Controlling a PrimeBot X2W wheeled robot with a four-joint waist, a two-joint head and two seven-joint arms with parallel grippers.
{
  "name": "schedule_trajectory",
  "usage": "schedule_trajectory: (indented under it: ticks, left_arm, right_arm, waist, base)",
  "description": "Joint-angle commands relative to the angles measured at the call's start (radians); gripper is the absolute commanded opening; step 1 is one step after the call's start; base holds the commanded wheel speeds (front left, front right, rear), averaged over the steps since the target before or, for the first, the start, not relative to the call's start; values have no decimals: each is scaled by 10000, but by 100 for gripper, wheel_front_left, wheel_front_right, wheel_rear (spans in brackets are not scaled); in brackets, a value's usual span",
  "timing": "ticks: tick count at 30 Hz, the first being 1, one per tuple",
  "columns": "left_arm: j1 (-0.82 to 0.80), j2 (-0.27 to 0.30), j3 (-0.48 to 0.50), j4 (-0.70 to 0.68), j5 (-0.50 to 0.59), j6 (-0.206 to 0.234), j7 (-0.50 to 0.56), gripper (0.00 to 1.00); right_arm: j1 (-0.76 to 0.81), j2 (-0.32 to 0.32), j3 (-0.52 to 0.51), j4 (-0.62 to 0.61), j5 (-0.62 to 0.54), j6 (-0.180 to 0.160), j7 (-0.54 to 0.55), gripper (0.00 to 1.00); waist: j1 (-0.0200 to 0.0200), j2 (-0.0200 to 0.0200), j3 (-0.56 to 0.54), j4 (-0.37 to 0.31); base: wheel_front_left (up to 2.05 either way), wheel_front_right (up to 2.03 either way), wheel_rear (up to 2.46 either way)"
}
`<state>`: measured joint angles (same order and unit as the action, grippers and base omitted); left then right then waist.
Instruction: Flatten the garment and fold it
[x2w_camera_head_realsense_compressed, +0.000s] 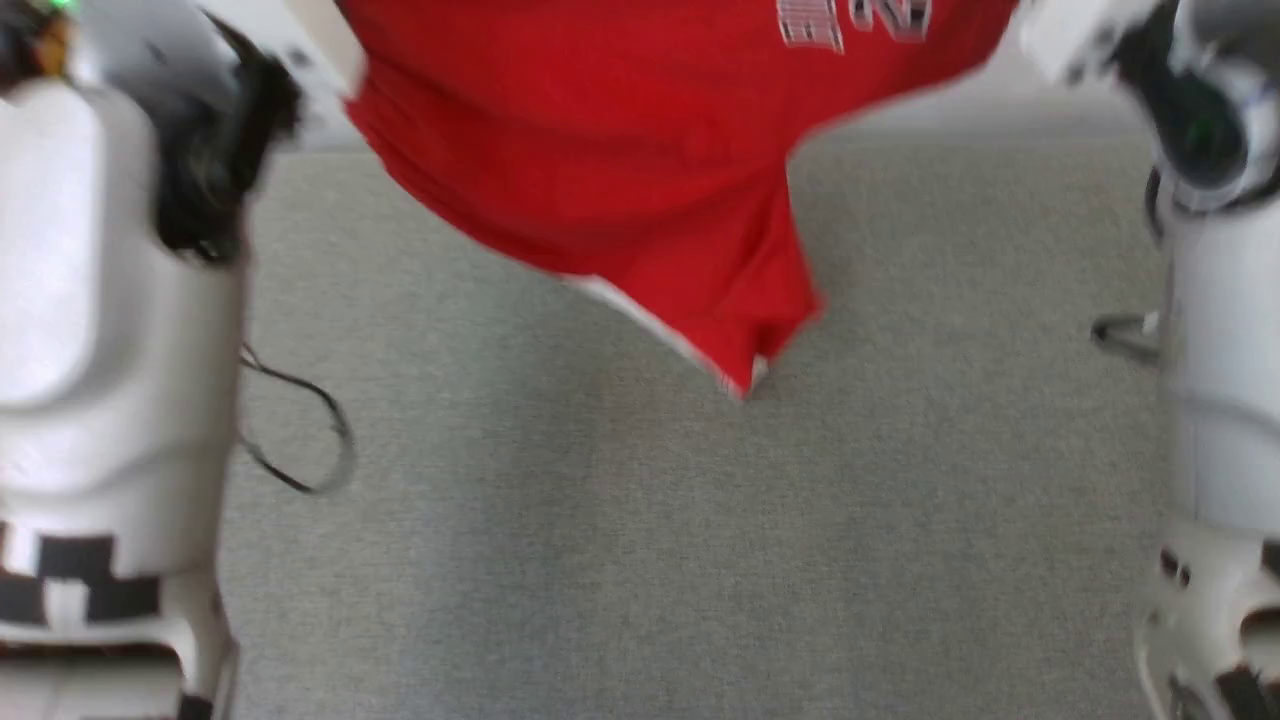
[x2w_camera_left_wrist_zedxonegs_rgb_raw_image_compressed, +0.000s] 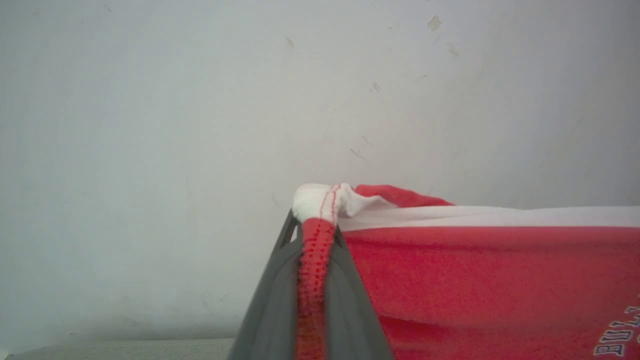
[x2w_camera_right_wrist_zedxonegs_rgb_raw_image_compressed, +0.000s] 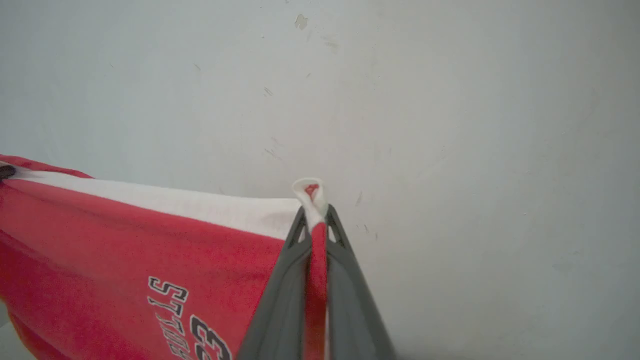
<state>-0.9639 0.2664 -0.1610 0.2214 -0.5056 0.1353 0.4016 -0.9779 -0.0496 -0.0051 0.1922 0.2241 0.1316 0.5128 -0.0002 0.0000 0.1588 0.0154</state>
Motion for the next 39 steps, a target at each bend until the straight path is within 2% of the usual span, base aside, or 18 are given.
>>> schedule_trajectory:
  ticks: [1, 8, 16, 21, 28, 35, 39]
  left_arm:
    - [-464, 198, 137, 283, 153, 179, 41, 0]
    - [-1885, 485, 311, 733, 559, 549, -230, 0]
    - [-3920, 105, 473, 880, 640, 544, -1664, 0]
    - [-4980, -6, 477, 1137, 622, 171, -2632, 0]
    - [-5967, -32, 478, 2044, 629, -488, -4260, 0]
    - [-5909, -47, 501, 3131, 358, -1326, -5573, 0]
    - [-5619, 6, 689, 3612, 10, -1733, -5934, 0]
  right_arm:
    - [-572, -8, -2, 280, -170, -9, 38, 0]
    - [-2508, -8, -250, 1376, -982, -9, -337, 0]
    - [-4726, -108, -603, 2362, -2322, -9, -1398, 0]
    - [-5855, -174, -952, 2952, -2809, -9, -2076, 0]
    - [-6607, -431, -1032, 3686, -3579, -9, -3142, 0]
    - [-6806, -606, -569, 4334, -3899, -9, -3955, 0]
    - [-6542, -674, -116, 4624, -3604, -9, -4349, 0]
  waist:
    - [2, 0, 598, -315]
    - [2, 0, 1855, -528]
    - [2, 0, 3766, -505]
    - [2, 0, 4761, -427]
    - [2, 0, 5725, -336]
    - [2, 0, 6490, -244]
    - [2, 0, 6441, -210]
  base:
    - [0, 0, 0]
    - [0, 0, 0]
    - [0, 0, 0]
    - [0, 0, 0]
    - [0, 0, 0]
    - [0, 0, 0]
    - [0, 0, 0]
